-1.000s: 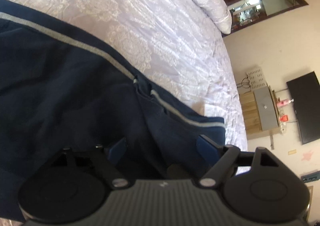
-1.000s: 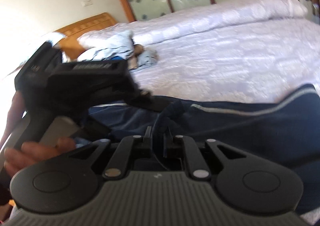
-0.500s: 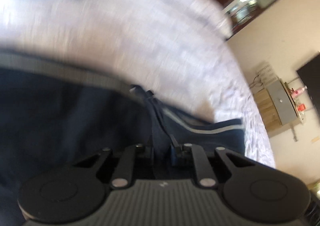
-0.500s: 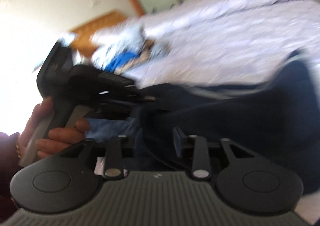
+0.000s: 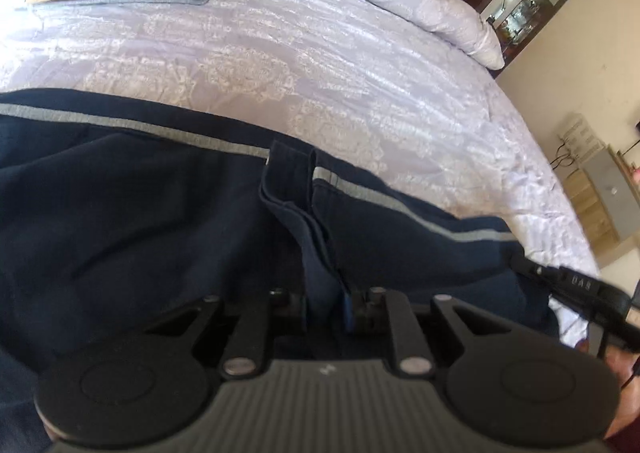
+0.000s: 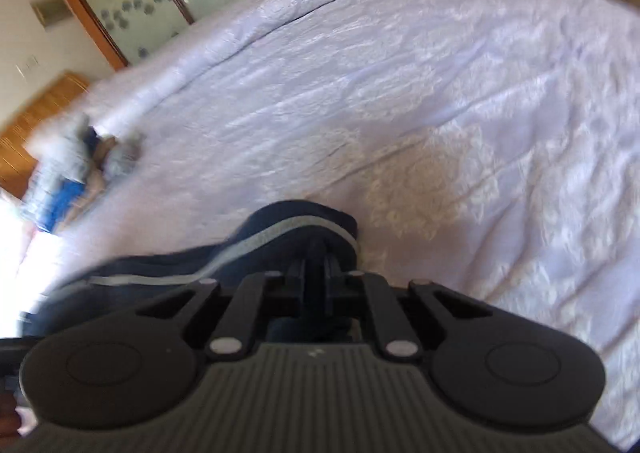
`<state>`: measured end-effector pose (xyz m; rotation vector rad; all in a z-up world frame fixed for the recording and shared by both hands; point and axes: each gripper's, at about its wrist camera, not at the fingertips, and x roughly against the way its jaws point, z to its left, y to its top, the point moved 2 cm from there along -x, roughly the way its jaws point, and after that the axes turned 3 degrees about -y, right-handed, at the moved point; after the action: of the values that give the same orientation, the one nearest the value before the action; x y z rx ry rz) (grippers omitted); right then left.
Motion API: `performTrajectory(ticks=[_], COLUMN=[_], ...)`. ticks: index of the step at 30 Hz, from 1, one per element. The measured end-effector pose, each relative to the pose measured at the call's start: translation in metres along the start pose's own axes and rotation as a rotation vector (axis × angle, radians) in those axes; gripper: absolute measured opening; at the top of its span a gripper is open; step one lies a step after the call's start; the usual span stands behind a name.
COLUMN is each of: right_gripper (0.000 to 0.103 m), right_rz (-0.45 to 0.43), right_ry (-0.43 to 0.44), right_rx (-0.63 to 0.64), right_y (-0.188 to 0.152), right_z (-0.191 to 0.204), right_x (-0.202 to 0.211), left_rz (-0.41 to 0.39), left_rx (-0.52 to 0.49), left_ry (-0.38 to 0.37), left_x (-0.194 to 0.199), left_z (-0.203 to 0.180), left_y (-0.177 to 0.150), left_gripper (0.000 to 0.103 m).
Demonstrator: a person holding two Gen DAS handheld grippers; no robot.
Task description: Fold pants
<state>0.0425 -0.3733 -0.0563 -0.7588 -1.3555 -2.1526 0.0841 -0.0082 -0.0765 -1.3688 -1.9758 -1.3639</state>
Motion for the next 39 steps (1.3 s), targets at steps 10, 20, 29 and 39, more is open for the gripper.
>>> performTrajectory(ticks=[10,20,29,39], right_gripper=[0.021,0.019,0.004,0.002], right_rz=[-0.17,-0.088,-0.129,-0.03], right_ry=[0.035,-0.102,-0.23,-0.235], right_rx=[0.149,0.583,0.719,0.415], right_y=[-0.037,-0.086,-0.088,-0.132], right_z=[-0.024,-0.002,0.019,0.008], right_x=[0.11,0.09,0.069,0.107], left_rz=[0.022,0.043,0.044,0.051], left_rx=[0.034,0.072,0.068,0.099], left_ry=[-0.005,-0.001,0.02,0.007], left_x=[0.002,-0.001,-0.005,-0.007], left_z=[0.008,0.009,0.006,0.01], left_y=[0.001,0.006,0.007,0.009], left_gripper=[0.02,0.02,0.019,0.017])
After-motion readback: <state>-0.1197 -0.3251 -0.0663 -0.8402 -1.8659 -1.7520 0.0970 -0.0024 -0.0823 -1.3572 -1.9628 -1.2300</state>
